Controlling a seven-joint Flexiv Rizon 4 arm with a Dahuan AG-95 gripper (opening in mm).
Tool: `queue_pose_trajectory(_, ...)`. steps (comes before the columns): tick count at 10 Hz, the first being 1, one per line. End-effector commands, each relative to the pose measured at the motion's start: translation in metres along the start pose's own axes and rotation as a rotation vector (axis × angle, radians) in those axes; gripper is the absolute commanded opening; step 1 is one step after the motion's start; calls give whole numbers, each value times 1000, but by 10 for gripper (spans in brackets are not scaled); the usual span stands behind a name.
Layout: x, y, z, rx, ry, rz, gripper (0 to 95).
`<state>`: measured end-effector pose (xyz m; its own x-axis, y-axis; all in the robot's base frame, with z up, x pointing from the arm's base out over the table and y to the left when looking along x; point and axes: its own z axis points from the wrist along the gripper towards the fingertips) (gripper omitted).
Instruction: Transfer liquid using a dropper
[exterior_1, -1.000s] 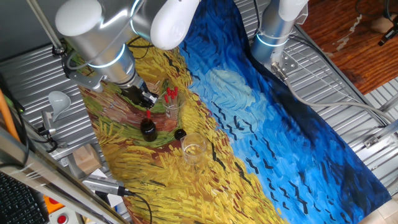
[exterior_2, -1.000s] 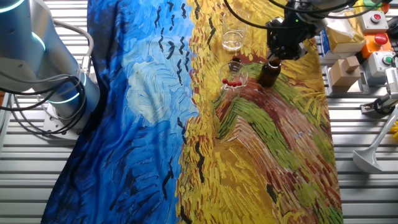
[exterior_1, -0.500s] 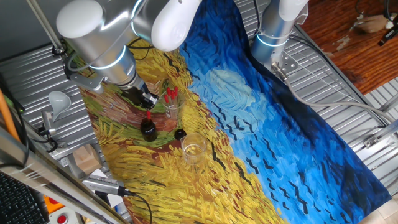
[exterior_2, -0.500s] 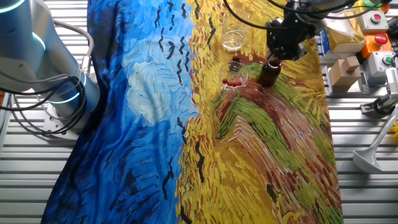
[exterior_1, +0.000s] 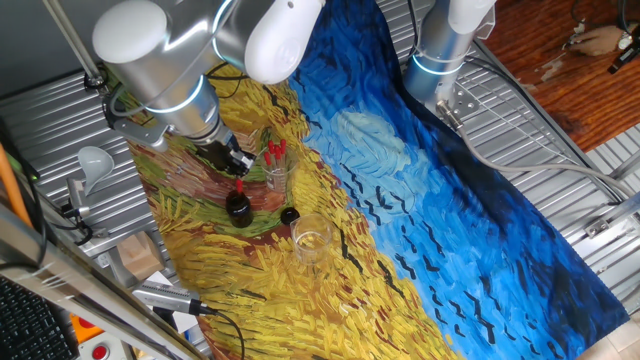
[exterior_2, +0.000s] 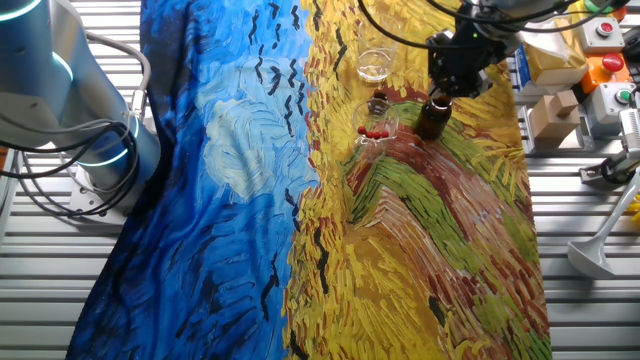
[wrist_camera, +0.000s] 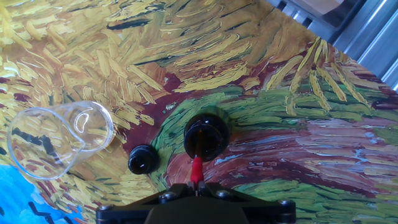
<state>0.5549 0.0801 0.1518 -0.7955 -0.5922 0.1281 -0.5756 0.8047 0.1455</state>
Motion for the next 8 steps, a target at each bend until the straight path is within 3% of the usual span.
queue_pose_trajectory(1, 0, -1, 1, 1, -1, -1, 0)
queue_pose_trajectory(8, -1, -2, 5, 2, -5, -4, 0)
